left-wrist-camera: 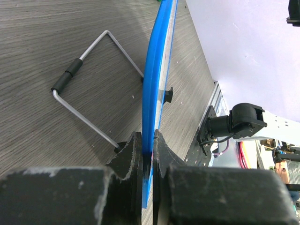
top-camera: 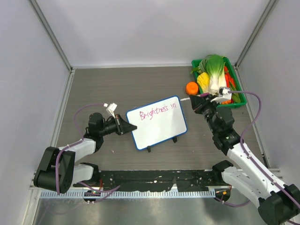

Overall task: Write a sentence on the whiteboard
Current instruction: Write with the whiteboard marker on the whiteboard.

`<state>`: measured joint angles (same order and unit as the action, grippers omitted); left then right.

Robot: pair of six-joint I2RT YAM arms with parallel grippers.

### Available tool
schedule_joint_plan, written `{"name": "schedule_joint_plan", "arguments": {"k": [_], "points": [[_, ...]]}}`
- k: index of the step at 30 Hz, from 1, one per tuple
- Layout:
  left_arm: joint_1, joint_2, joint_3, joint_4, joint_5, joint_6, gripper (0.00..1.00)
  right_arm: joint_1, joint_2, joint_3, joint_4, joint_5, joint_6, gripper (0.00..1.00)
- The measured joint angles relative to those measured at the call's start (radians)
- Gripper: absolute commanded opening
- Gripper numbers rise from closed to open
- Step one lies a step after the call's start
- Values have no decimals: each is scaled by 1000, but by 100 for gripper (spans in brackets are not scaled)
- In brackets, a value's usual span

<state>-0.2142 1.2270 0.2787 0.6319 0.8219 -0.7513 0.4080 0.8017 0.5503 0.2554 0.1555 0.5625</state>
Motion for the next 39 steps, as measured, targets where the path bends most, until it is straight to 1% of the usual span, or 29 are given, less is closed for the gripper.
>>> {"name": "schedule_joint_plan", "arguments": {"k": [16, 39], "points": [[0, -1, 0, 0, 0, 0, 0, 0, -78, -11, -81, -8, -7, 1], [0, 3, 0, 5, 0, 0, 0, 0, -49, -28, -115, -44, -19, 1]]}}
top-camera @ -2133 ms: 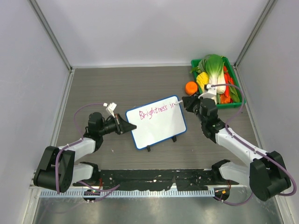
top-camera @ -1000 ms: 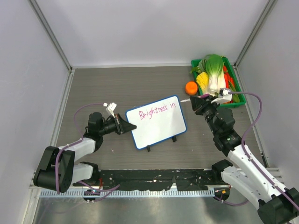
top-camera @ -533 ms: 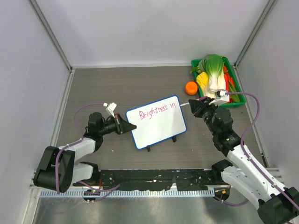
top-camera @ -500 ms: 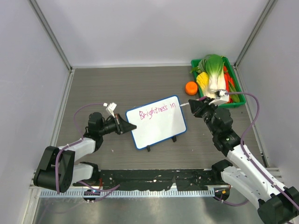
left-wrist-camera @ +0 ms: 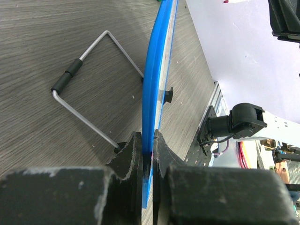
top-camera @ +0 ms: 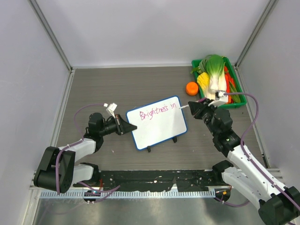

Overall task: Write a sentence on the whiteboard
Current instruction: Write with the whiteboard marker on the whiteboard.

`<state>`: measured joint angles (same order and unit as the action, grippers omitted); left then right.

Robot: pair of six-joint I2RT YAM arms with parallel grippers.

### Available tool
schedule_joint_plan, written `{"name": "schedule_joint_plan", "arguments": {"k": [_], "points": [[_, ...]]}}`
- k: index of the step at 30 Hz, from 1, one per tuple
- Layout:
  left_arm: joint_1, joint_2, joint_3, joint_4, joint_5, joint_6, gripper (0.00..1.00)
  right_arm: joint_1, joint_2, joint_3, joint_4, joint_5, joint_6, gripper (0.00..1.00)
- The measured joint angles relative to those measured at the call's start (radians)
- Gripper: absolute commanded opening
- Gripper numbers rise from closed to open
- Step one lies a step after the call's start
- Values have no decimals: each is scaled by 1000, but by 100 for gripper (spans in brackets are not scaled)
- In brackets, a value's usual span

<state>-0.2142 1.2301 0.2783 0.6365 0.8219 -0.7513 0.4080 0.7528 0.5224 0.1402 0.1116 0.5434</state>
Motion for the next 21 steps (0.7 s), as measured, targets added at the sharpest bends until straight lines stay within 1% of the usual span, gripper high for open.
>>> {"name": "schedule_joint_plan", "arguments": {"k": [21], "points": [[0, 0, 0, 0, 0, 0, 0, 0, 27, -5, -8, -47, -23, 1]]}}
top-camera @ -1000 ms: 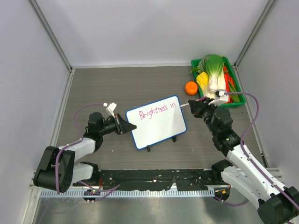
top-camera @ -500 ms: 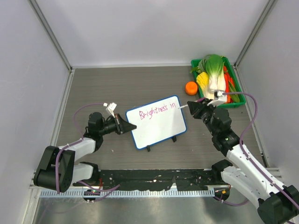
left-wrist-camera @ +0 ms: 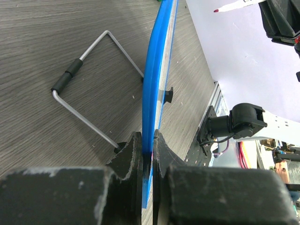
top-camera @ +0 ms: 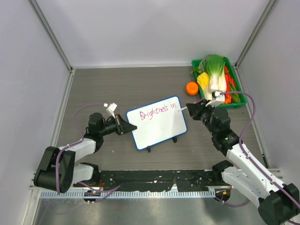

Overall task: Write a sentence on the whiteboard
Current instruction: Write with the whiteboard marker on the whiteboard.

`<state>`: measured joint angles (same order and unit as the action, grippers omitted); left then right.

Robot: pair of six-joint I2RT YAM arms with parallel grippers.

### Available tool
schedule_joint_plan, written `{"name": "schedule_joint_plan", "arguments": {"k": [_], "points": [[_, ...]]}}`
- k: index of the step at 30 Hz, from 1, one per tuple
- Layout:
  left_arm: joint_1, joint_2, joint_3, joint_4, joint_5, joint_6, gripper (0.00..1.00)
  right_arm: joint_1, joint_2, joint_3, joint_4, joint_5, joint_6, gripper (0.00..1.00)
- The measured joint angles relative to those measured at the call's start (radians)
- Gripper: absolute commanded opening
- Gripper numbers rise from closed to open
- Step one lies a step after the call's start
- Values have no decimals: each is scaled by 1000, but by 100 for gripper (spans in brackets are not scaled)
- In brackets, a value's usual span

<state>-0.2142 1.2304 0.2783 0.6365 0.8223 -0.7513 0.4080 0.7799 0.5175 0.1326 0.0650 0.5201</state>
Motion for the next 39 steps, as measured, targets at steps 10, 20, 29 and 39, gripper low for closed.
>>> {"name": "schedule_joint_plan", "arguments": {"k": [10, 20, 29, 39], "points": [[0, -2, 0, 0, 0, 0, 0, 0, 16, 0, 3, -5, -14, 1], [0, 4, 0, 3, 0, 0, 0, 1, 78, 0, 27, -70, -14, 1], [0, 4, 0, 3, 0, 0, 0, 99, 120, 28, 48, -44, -21, 1], [0, 4, 0, 3, 0, 0, 0, 424, 199, 96, 79, 141, -97, 1]]}}
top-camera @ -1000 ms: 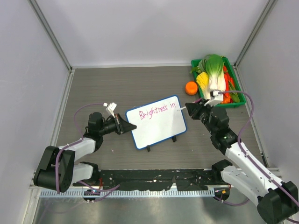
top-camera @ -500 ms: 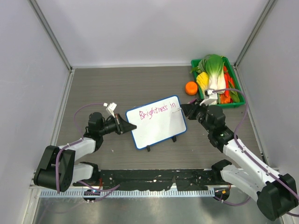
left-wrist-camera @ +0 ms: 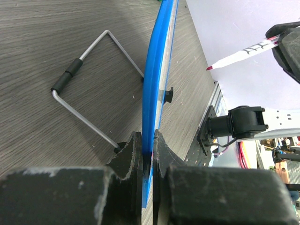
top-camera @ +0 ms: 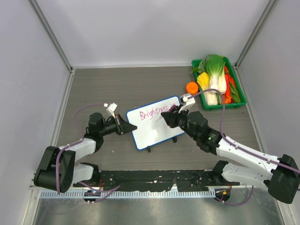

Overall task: Write a sentence on the whiteboard
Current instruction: Write with the whiteboard marker on the whiteboard.

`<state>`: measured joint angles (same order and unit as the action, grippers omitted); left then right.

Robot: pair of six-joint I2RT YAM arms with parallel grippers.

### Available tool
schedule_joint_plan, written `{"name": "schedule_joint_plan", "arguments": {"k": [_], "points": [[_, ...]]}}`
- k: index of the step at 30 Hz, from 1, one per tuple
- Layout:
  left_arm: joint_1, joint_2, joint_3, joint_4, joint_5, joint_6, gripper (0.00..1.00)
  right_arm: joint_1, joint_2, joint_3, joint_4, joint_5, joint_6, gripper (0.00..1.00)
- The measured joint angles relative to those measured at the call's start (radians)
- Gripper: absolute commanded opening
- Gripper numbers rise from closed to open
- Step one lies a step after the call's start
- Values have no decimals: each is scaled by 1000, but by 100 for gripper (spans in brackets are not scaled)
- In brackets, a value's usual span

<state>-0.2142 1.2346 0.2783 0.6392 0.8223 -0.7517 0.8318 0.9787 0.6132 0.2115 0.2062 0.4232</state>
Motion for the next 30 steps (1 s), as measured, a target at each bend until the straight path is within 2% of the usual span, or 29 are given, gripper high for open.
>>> {"name": "schedule_joint_plan", "arguments": {"k": [30], "points": [[0, 0, 0, 0, 0, 0, 0, 59, 49, -24, 105, 1, 16, 1]]}}
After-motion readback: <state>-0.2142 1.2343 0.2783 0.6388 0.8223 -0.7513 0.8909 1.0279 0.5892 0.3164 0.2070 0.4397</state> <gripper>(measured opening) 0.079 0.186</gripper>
